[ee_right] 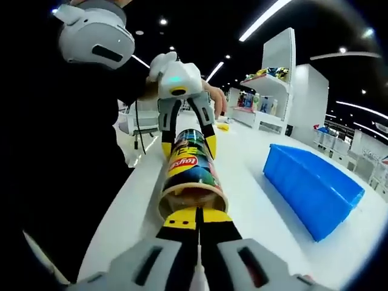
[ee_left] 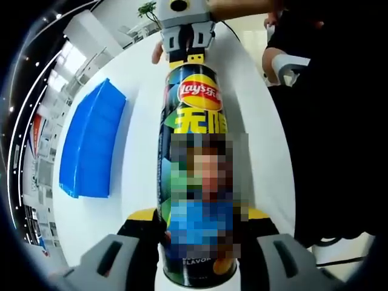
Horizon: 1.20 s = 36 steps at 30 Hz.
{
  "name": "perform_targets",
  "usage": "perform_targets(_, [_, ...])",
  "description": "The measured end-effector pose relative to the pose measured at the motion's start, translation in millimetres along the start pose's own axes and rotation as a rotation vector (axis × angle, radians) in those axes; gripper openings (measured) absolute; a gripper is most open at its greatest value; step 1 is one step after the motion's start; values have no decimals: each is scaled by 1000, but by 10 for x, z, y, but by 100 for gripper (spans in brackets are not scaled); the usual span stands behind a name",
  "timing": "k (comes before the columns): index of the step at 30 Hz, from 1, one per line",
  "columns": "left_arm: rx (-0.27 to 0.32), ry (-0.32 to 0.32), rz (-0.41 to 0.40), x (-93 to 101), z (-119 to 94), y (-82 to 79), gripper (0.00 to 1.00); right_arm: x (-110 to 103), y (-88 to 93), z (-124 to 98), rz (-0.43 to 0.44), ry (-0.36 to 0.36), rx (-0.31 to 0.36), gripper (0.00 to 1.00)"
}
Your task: Open the lid of the chip container on the table, take out the chips, place them into the box in front of the container, and close the lid
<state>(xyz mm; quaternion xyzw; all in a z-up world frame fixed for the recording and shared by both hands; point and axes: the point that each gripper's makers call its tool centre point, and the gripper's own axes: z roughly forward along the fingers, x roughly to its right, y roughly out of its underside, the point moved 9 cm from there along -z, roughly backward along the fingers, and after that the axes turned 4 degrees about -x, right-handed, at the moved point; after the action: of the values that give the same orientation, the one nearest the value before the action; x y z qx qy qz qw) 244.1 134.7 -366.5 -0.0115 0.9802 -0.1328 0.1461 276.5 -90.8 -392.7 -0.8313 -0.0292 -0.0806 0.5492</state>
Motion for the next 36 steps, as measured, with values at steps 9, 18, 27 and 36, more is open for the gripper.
perform_targets(9, [13, 2, 0, 5, 11, -19, 51, 163, 105, -358, 431, 85, 85, 22])
perform_targets(18, [16, 0, 2, 7, 10, -19, 51, 118, -29, -484, 1017, 48, 331, 20])
perform_targets(27, [14, -1, 5, -1, 11, -23, 51, -221, -57, -184, 934, 22, 86, 16])
perform_targets(36, [40, -15, -14, -15, 17, -14, 51, -236, -152, -87, 833, 76, 61, 15])
